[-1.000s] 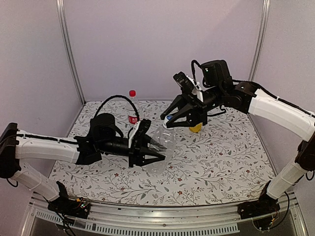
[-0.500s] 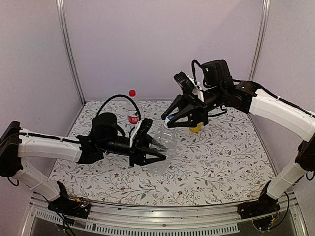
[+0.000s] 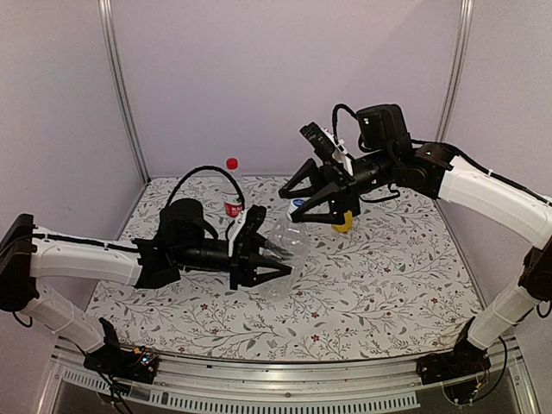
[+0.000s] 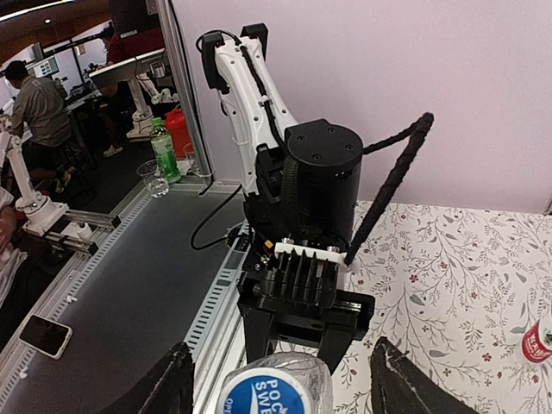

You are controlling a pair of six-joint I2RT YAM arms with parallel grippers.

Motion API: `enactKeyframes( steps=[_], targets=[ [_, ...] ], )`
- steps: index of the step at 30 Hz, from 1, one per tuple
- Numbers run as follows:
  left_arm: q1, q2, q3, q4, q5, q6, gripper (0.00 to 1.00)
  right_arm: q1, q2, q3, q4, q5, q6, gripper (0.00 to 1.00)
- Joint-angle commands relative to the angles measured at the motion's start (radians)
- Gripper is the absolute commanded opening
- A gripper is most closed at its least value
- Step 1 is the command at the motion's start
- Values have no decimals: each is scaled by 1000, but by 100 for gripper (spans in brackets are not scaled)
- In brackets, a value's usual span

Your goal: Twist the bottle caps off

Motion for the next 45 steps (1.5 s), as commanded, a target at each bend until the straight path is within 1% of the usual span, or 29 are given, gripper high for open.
enactKeyframes(
  steps=[1,5,8,9,11,13,15,20,21,22,26,28,33,45],
  targets=[
    [6,-43,-28,20,-154,9,33,-9,-68,-39,56,114,56,71],
    [6,-49,-33,28,-213,2,33,-15,-92,-57,87,150,101,82],
    [5,-47,-27,23,-286,-13,33,-15,-107,-61,150,249,180,87],
    [4,-47,-25,19,-313,-17,33,-15,-113,-56,172,314,238,87],
    [-2,-51,-23,17,-382,-25,33,-13,-114,-42,198,390,314,87],
    [-7,-58,-25,21,-452,-36,34,-1,-105,-26,212,497,392,87],
    [-16,-58,-26,22,-512,-37,35,13,-95,-17,219,582,430,86],
    [-35,-39,-5,6,-626,-34,36,33,-61,-14,250,674,518,86],
    [-39,-34,3,-1,-634,-32,36,40,-53,-11,248,688,522,86],
    [-44,-27,10,-10,-670,-32,36,44,-41,-4,244,701,524,85],
    [-61,1,27,-25,-743,-25,36,67,0,6,247,712,533,81],
    [-68,9,32,-27,-761,-22,36,75,15,10,243,726,533,78],
    [-79,21,41,-31,-776,-17,36,80,26,7,241,729,531,63],
    [-83,22,44,-40,-798,-8,35,80,32,-1,230,705,523,47]
  ],
)
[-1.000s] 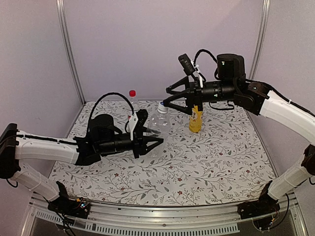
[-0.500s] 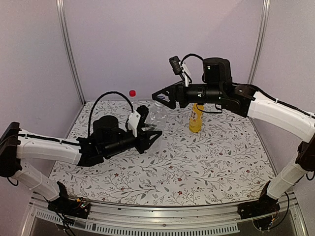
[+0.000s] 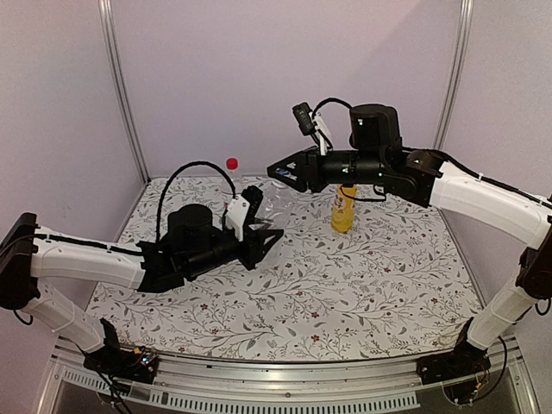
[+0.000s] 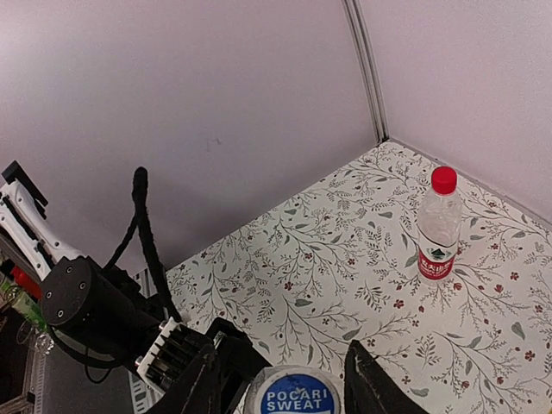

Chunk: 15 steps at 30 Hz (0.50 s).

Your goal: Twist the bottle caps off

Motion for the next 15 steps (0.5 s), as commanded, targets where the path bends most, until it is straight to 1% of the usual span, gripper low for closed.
enactKeyframes(
  steps=[1,5,15],
  targets=[
    [-16,4,21,6,-16,15,35,7,6,16,4,-6,-4,46],
    [-16,2,20,7,-17,17,35,6,15,19,1,-25,-4,47],
    [-15,-6,19,6,-25,19,35,7,26,25,-17,-8,-13,47]
  ],
)
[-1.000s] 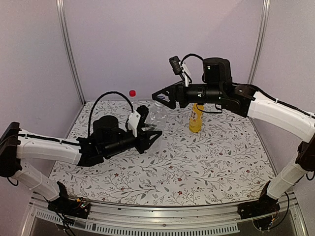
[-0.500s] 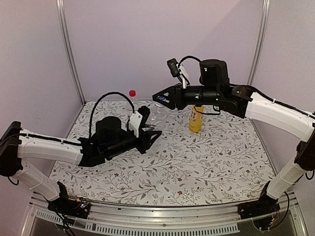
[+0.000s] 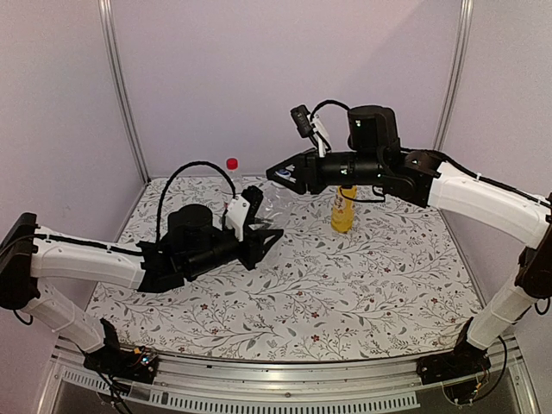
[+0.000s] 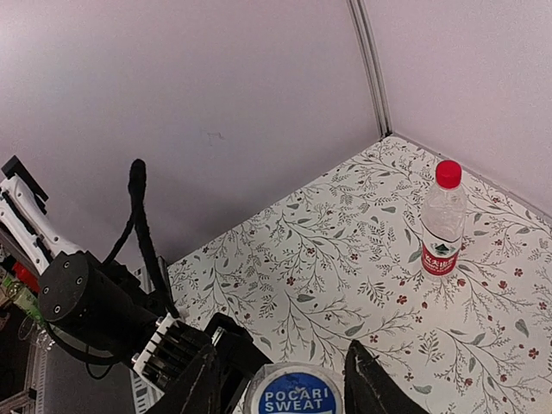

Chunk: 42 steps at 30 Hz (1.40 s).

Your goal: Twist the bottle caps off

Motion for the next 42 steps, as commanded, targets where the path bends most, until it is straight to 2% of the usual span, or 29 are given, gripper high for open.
enactKeyframes(
  steps=[1,17,21,23,27,34,37,42],
  targets=[
    [-13,-6,18,9,-17,12,35,6,21,25,-12,0,-12,47],
    [-13,-7,10,8,-15,12,35,6,13,27,-10,-10,-26,31],
    [-13,-22,-13,19,43,25,34,5,2,23,-10,-52,-75,27],
    [-7,-40,-28,23,129,36,34,2,-7,14,-9,-115,-145,25],
    [13,-83,-51,1,421,57,35,-1,-46,-37,16,-248,-333,24],
    [67,-116,-64,-10,859,42,35,-56,-59,-21,-39,-698,-497,24],
    [80,-108,-52,-19,980,50,35,-60,-19,34,-133,-789,-551,25],
    [88,-56,-6,-62,1057,60,35,-60,32,87,-224,-847,-614,28]
  ],
)
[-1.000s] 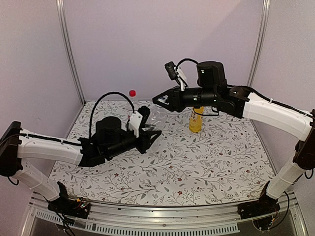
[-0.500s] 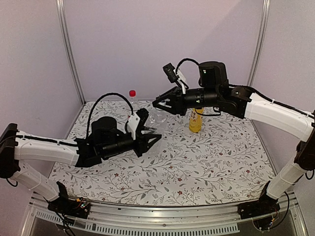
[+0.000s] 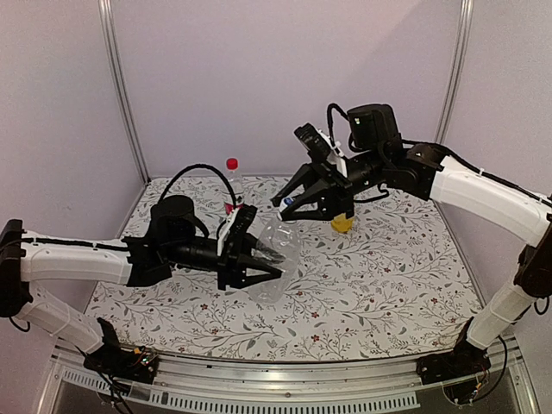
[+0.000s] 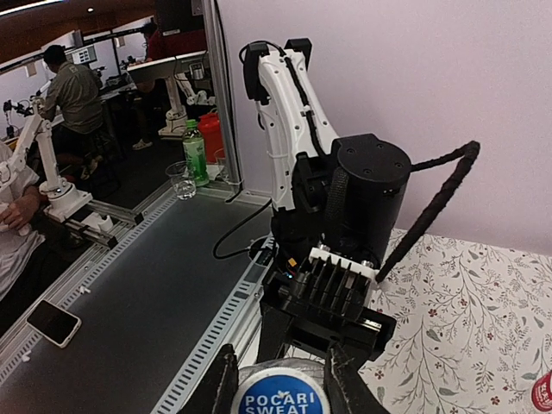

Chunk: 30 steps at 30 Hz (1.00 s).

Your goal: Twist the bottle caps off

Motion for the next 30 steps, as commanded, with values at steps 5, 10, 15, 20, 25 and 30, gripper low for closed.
enactKeyframes(
  steps=[5,10,15,20,25,30],
  targets=[
    [0,57,43,-28,167,32,35,-19,28,53,-88,-60,-81,40],
    [8,48,34,-9,89,18,33,-19,6,38,-78,22,-37,45],
    [21,39,21,8,18,10,33,-19,-23,16,-57,59,3,61],
    [28,30,11,33,-64,-13,32,-19,-70,-35,-5,119,56,81],
    [31,17,2,59,-145,-30,32,-19,-100,-53,45,239,144,89],
    [29,1,-4,56,-322,-53,31,-19,-122,-41,129,556,372,88]
  ],
)
